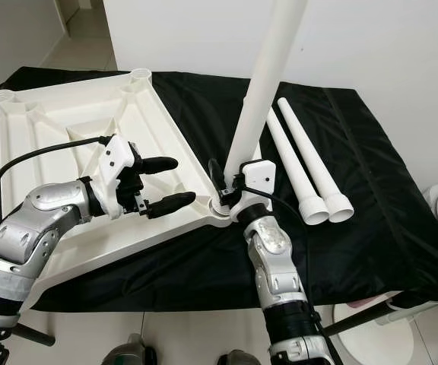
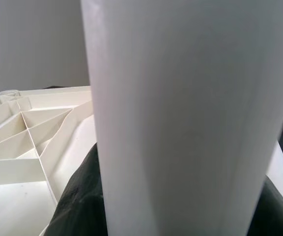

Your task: Building children table

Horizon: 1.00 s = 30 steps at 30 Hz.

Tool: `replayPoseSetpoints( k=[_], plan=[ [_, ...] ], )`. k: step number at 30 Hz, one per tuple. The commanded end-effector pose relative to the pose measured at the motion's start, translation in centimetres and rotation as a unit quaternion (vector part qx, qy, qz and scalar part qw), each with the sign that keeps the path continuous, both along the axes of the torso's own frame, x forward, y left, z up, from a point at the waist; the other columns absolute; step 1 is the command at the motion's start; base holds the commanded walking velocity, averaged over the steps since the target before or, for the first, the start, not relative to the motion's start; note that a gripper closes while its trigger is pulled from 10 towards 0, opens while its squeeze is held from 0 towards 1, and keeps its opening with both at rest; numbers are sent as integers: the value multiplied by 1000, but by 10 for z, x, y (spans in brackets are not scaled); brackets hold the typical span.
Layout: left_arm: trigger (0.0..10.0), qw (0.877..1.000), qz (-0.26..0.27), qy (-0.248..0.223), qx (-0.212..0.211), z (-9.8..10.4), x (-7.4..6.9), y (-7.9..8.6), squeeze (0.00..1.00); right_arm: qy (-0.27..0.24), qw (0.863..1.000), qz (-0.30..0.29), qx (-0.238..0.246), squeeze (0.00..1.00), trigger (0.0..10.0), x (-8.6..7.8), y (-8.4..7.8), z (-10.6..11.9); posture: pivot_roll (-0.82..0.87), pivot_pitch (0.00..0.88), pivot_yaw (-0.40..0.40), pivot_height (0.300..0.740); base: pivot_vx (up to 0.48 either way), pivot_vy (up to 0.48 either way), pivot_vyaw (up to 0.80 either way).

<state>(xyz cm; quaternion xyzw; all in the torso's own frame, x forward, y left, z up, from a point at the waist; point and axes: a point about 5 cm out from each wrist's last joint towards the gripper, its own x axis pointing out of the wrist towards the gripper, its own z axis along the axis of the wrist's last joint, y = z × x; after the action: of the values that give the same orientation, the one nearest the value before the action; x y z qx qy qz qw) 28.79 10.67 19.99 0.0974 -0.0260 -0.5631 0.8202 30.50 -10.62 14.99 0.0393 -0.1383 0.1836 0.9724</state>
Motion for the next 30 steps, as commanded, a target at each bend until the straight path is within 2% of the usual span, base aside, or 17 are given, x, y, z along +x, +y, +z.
replayPoseSetpoints(
  k=[1, 8, 11, 12, 14, 30],
  plan=[
    [10000, 997, -70, 13, 13, -2, -9, -3, 0, 19, 1000, 0, -3, 0, 10000, 1, 0, -8, 90, 0, -50, 740, 0, 0, 0],
    [10000, 998, -64, 13, 13, 0, -10, -3, 0, 18, 999, 8, -30, 0, 10000, 8, 2, -12, 93, 0, -47, 740, 0, 0, 0],
    [10000, 998, -59, 9, 10, 2, -10, -3, 0, 19, 996, 41, -74, 0, 10000, 6, 4, -17, 95, 0, -50, 740, 0, 0, 0],
    [10000, 998, -59, 9, 10, 2, -10, -3, 0, 19, 996, 41, -74, 0, 10000, 6, 4, -17, 95, 0, -50, 740, 0, 0, 0],
    [10000, 998, -56, 6, 9, 3, -10, -2, 0, 22, 993, 67, -98, 0, 10000, 0, 2, -23, 94, 0, -51, 740, 0, 0, 0],
    [10000, 998, -54, 7, 10, 5, -7, -1, 0, 21, 986, 108, -123, 0, 10000, -11, 1, -31, 81, 5, -45, 740, 0, 0, 0]
  ],
)
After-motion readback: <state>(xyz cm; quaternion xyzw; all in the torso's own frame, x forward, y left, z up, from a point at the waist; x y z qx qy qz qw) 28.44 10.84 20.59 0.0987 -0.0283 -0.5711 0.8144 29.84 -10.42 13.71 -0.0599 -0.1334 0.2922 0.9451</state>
